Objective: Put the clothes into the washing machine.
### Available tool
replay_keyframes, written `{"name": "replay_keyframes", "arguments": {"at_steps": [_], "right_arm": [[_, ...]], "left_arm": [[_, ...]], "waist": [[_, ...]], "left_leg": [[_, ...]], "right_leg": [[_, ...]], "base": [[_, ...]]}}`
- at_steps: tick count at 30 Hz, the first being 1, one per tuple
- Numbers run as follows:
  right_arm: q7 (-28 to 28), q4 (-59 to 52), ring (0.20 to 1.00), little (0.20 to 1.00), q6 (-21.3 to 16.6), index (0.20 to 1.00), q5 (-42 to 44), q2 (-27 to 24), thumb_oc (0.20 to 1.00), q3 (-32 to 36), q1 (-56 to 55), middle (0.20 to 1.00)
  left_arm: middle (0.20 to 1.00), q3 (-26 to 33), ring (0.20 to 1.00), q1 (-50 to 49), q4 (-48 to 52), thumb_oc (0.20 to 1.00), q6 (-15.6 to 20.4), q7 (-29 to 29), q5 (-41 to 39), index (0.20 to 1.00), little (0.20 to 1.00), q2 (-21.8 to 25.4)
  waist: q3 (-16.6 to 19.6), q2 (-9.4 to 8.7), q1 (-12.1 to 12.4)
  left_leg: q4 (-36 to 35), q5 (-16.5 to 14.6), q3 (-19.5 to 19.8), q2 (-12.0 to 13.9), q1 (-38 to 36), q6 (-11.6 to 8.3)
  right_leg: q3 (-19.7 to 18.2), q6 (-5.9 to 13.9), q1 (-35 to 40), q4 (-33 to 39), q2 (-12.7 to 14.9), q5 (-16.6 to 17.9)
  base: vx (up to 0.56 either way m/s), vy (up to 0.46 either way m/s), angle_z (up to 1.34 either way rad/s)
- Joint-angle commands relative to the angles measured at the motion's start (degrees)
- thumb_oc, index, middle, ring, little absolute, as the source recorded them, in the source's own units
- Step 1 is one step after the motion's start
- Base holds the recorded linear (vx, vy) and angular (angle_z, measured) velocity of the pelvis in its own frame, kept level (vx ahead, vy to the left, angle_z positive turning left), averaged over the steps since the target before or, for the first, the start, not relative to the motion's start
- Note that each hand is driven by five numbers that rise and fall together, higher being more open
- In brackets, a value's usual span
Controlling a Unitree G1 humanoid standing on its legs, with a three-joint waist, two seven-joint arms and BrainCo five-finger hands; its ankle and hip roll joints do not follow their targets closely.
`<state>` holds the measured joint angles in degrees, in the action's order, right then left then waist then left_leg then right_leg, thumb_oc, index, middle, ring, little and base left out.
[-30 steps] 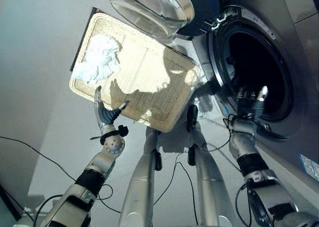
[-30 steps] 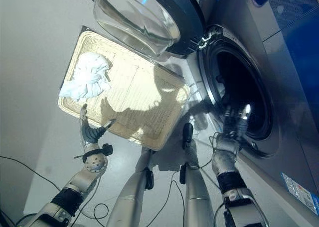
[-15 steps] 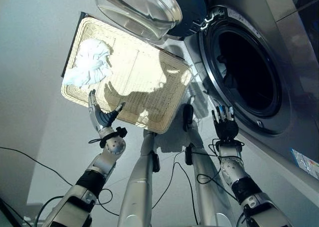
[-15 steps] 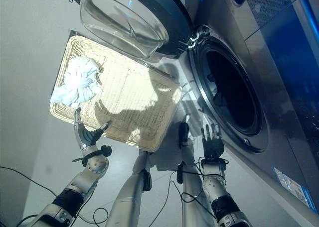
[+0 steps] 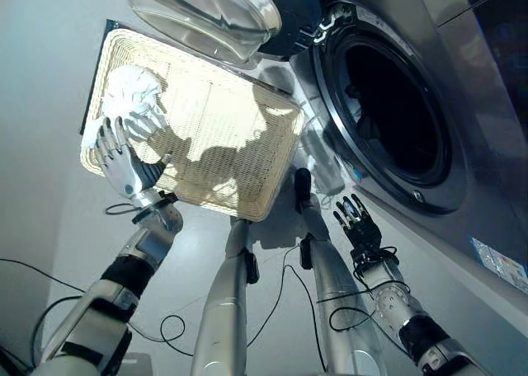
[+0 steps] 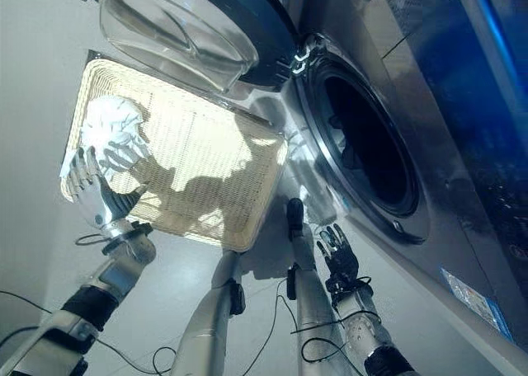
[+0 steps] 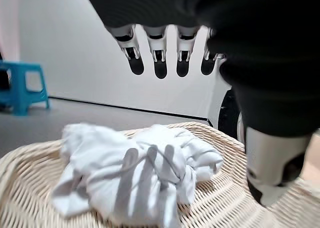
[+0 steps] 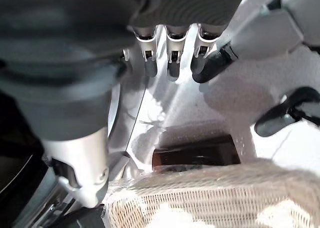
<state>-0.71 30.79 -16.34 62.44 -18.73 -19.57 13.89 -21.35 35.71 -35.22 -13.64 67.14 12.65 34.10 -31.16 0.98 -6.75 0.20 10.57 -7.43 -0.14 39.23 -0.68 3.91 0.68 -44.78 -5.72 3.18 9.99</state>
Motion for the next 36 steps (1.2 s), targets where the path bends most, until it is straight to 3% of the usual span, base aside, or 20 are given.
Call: {"name": "replay_keyframes", "arguments": {"at_steps": [1, 3, 5, 9, 10, 12, 14, 15, 17, 21, 25, 26, 27, 28, 29, 30, 32, 36], "right_arm": [[-0.72, -1.71, 1.000, 1.000, -2.94, 1.000, 0.15, 0.43, 1.000, -1.15, -1.97, 1.000], [-0.70, -0.38, 1.000, 1.000, -3.37, 1.000, 0.82, 0.66, 1.000, -1.05, -0.98, 1.000], [0.81, 0.21, 1.000, 1.000, -3.40, 1.000, -0.37, 0.73, 1.000, -1.02, 0.50, 1.000], [1.00, 0.32, 1.000, 1.000, -3.44, 1.000, -0.19, 0.64, 1.000, -1.19, 0.81, 1.000], [1.04, 0.82, 1.000, 1.000, -3.46, 1.000, 0.63, 0.31, 1.000, -1.54, 2.03, 1.000], [1.04, 0.43, 1.000, 1.000, -3.41, 1.000, 0.69, 0.01, 1.000, -1.77, 2.31, 1.000], [1.42, -1.74, 1.000, 1.000, -3.41, 1.000, -0.12, -0.84, 1.000, -2.45, 2.47, 1.000], [1.34, -2.35, 1.000, 1.000, -3.35, 1.000, 0.76, -1.01, 1.000, -2.87, 1.50, 1.000], [0.88, -4.44, 1.000, 1.000, -3.20, 1.000, 2.95, -1.68, 1.000, -2.89, 0.71, 1.000], [-1.06, -6.36, 1.000, 1.000, -3.63, 1.000, 5.73, -2.66, 1.000, -3.02, -0.68, 1.000], [-4.50, -8.43, 1.000, 1.000, -4.22, 1.000, 7.47, -3.77, 1.000, -2.37, -3.51, 1.000], [-5.30, -8.81, 1.000, 1.000, -3.94, 1.000, 7.47, -3.86, 1.000, -2.20, -3.99, 1.000], [-5.67, -9.00, 1.000, 1.000, -3.97, 1.000, 7.45, -3.96, 1.000, -2.28, -4.25, 1.000], [-6.50, -9.20, 1.000, 1.000, -3.91, 1.000, 7.81, -4.19, 1.000, -2.43, -4.62, 1.000], [-6.78, -9.21, 1.000, 1.000, -3.84, 1.000, 7.99, -4.25, 1.000, -2.45, -4.68, 1.000], [-7.75, -9.18, 1.000, 1.000, -3.52, 1.000, 8.42, -4.59, 1.000, -2.66, -4.90, 1.000], [-8.69, -9.42, 1.000, 1.000, -3.23, 1.000, 8.81, -4.92, 1.000, -2.86, -5.34, 1.000], [-10.33, -10.05, 1.000, 1.000, -2.78, 1.000, 10.31, -5.95, 1.000, -3.30, -6.05, 1.000]], "left_arm": [[1.000, 1.88, 1.000, 0.84, -2.03, 1.000, -3.50, -0.73, 0.30, 1.000, 1.000, 3.76], [1.000, 1.42, 1.000, 3.94, -5.81, 1.000, -4.59, -1.66, -1.15, 1.000, 1.000, 3.97], [1.000, -0.17, 1.000, 7.53, -9.12, 1.000, -8.03, -4.02, -1.40, 1.000, 1.000, 4.85], [1.000, -0.47, 1.000, 8.54, -10.28, 1.000, -8.58, -4.80, -1.50, 1.000, 1.000, 5.19], [1.000, -1.88, 1.000, 12.70, -14.87, 1.000, -12.05, -8.12, -4.63, 1.000, 1.000, 6.35], [1.000, -2.43, 1.000, 14.07, -16.45, 1.000, -12.65, -9.28, -6.73, 1.000, 1.000, 6.91], [1.000, -3.16, 1.000, 16.96, -19.62, 1.000, -14.86, -13.03, -9.81, 1.000, 1.000, 7.98], [1.000, -3.39, 1.000, 16.66, -20.48, 1.000, -15.16, -14.45, -9.69, 1.000, 1.000, 8.33], [1.000, -4.16, 1.000, 18.19, -21.53, 1.000, -17.47, -15.99, -9.43, 1.000, 1.000, 9.40], [1.000, -5.13, 1.000, 20.78, -23.69, 1.000, -19.53, -17.98, -9.35, 1.000, 1.000, 11.06], [1.000, -5.90, 1.000, 23.47, -25.83, 1.000, -24.39, -20.67, -10.85, 1.000, 1.000, 13.90], [0.523, -5.95, 0.523, 23.91, -26.39, 0.523, -26.65, -21.16, -10.83, 0.523, 0.523, 14.52], [0.256, -6.15, 0.256, 24.12, -26.74, 0.256, -27.93, -21.72, -10.68, 0.256, 0.256, 14.81], [0.200, -6.61, 0.200, 24.57, -27.60, 0.200, -30.44, -23.12, -9.23, 0.200, 0.200, 15.48], [0.200, -6.72, 0.200, 24.74, -27.85, 0.200, -31.80, -23.97, -8.58, 0.200, 0.200, 15.69], [0.200, -7.60, 0.200, 25.30, -29.22, 0.200, -35.48, -27.33, -4.26, 0.200, 0.200, 16.56], [0.200, -8.50, 0.200, 25.41, -30.27, 0.200, -39.46, -32.06, 3.07, 0.200, 0.200, 17.75], [0.200, -11.43, 0.200, 25.42, -32.10, 0.200, -42.08, -42.69, 15.99, 0.200, 0.200, 20.05]], "waist": [[1.37, -4.12, 0.64], [1.37, -4.67, 0.26], [1.37, -5.24, -0.30], [1.37, -5.42, -0.46], [1.37, -6.44, -1.56], [1.37, -6.99, -2.34], [1.37, -8.53, -4.24], [1.37, -8.65, -4.23], [1.37, -9.86, -5.35], [1.37, -11.46, -7.03], [1.37, -12.96, -8.73], [1.37, -13.25, -8.96], [1.37, -13.34, -9.08], [1.37, -13.51, -9.20], [1.37, -13.57, -9.21], [1.37, -13.76, -9.29], [1.37, -13.82, -9.33], [1.37, -13.38, -9.16]], "left_leg": [[8.95, -3.12, -0.98, -1.69, 4.39, -2.63], [9.79, -3.53, -1.12, -1.76, 4.68, -2.52], [10.97, -4.10, -1.34, -1.87, 5.19, -2.39], [11.40, -4.33, -1.43, -1.94, 5.33, -2.34], [14.27, -5.84, -1.99, -2.07, 6.64, -2.12], [16.55, -7.15, -2.40, -2.35, 7.57, -1.91], [22.61, -10.76, -3.00, -2.55, 10.29, -1.43], [24.30, -13.34, -2.30, -1.95, 9.27, -1.77], [27.85, -15.73, -2.72, -1.23, 11.37, -1.46], [31.30, -18.15, -2.96, -0.59, 14.18, -0.87], [33.47, -20.03, -2.80, -0.54, 17.92, 0.05], [33.70, -20.38, -2.64, -0.64, 18.56, 0.24], [33.76, -20.49, -2.59, -0.65, 18.85, 0.31], [33.91, -20.69, -2.45, -0.71, 19.32, 0.46], [33.96, -20.76, -2.41, -0.73, 19.44, 0.50], [34.06, -20.87, -2.16, -0.77, 19.97, 0.55], [34.04, -20.93, -1.99, -0.86, 20.27, 0.65], [34.05, -20.93, -1.58, -1.05, 20.26, 0.61]], "right_leg": [[-0.04, 3.27, 0.07, 0.17, -1.42, 1.64], [-0.22, 3.32, -0.16, -0.07, -1.60, 1.67], [-0.51, 3.37, -0.68, -0.36, -1.69, 1.91], [-0.63, 3.36, -0.81, -0.43, -1.72, 1.91], [-1.31, 3.46, -2.08, -1.01, -1.76, 2.11], [-1.97, 3.47, -3.03, -1.07, -1.81, 2.41], [-3.28, 3.64, -5.62, -1.14, -1.58, 3.45], [-3.48, 3.92, -4.50, -1.58, -2.15, 2.08], [-4.10, 3.91, -6.33, -2.35, -2.46, 2.19], [-5.03, 4.00, -9.18, -3.58, -2.96, 2.36], [-6.21, 4.06, -12.87, -4.80, -3.94, 2.69], [-6.41, 4.06, -13.51, -5.09, -4.17, 2.67], [-6.53, 4.06, -13.81, -5.21, -4.24, 2.66], [-6.65, 4.04, -14.26, -5.49, -4.36, 2.62], [-6.66, 4.04, -14.37, -5.58, -4.39, 2.60], [-6.72, 4.07, -14.84, -6.01, -4.54, 2.51], [-6.73, 4.05, -15.29, -6.33, -4.62, 2.55], [-6.63, 4.01, -15.74, -7.11, -4.42, 2.52]], "base": [[0.01, 0.037, 0.05], [0.01, 0.042, -0.02], [0.01, 0.044, -0.02], [0.01, 0.022, 0.01], [0.03, 0.088, 0.04], [0.04, 0.121, 0.01], [0.08, 0.163, 0.03], [0.10, 0.133, 0.05], [0.06, 0.100, -0.02], [0.03, 0.080, -0.06], [0.03, 0.114, -0.07], [0.02, 0.073, -0.07], [0.02, 0.055, -0.09], [0.01, 0.030, -0.09], [0.02, 0.021, -0.07], [0.02, 0.003, -0.07], [0.02, -0.006, -0.06], [0.02, -0.013, -0.03]]}}
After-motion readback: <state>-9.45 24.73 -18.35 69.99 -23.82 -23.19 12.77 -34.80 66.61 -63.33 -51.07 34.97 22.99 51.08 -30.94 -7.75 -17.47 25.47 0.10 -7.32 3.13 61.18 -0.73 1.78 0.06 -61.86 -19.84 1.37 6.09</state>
